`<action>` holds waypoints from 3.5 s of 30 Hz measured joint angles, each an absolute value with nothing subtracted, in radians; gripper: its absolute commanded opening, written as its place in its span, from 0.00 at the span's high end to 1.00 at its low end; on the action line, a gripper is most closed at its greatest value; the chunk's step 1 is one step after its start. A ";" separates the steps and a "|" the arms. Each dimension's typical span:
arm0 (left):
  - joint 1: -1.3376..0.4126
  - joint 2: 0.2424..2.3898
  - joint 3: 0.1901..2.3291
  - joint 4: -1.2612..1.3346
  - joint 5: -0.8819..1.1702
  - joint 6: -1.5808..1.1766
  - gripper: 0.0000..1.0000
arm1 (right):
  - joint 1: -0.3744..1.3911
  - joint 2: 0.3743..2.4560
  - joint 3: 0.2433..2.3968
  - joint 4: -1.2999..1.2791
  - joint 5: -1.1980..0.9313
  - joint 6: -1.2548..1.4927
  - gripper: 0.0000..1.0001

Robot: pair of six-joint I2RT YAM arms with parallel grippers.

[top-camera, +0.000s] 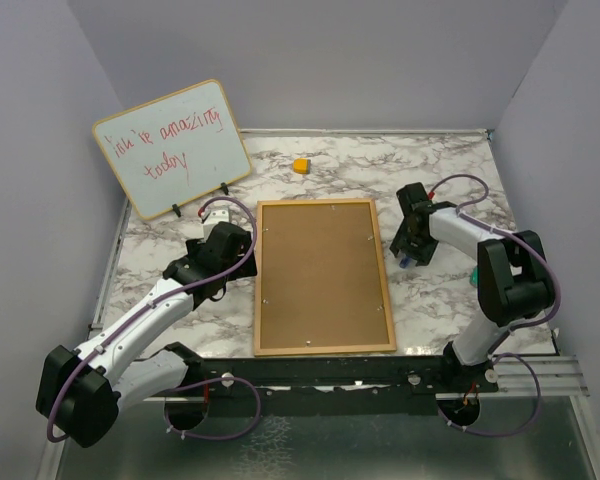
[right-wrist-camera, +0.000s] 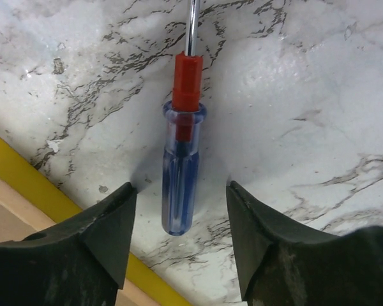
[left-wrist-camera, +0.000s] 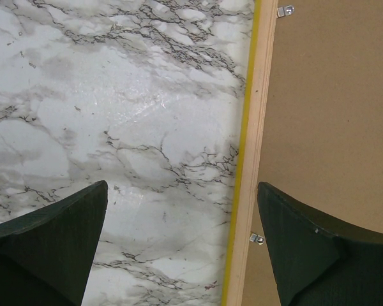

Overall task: Take the photo out of the frame
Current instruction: Pick up the screwdriver from the center of the board.

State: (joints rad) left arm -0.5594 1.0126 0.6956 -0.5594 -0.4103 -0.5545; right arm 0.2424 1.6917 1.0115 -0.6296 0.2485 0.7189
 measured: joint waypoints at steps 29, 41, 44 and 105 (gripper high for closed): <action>-0.559 0.927 0.696 -0.575 -0.509 -0.566 0.01 | 0.251 1.668 0.964 -0.570 0.274 0.748 0.63; -0.559 0.888 0.696 -0.576 -0.544 -0.580 0.01 | 0.249 1.673 0.965 -0.548 0.276 0.717 0.75; -0.559 0.889 0.696 -0.576 -0.544 -0.580 0.01 | 0.249 1.670 0.958 -0.534 0.276 0.707 0.79; -0.555 0.899 0.778 -0.075 0.293 -0.673 0.01 | 0.296 1.018 0.640 0.040 -1.230 0.579 0.99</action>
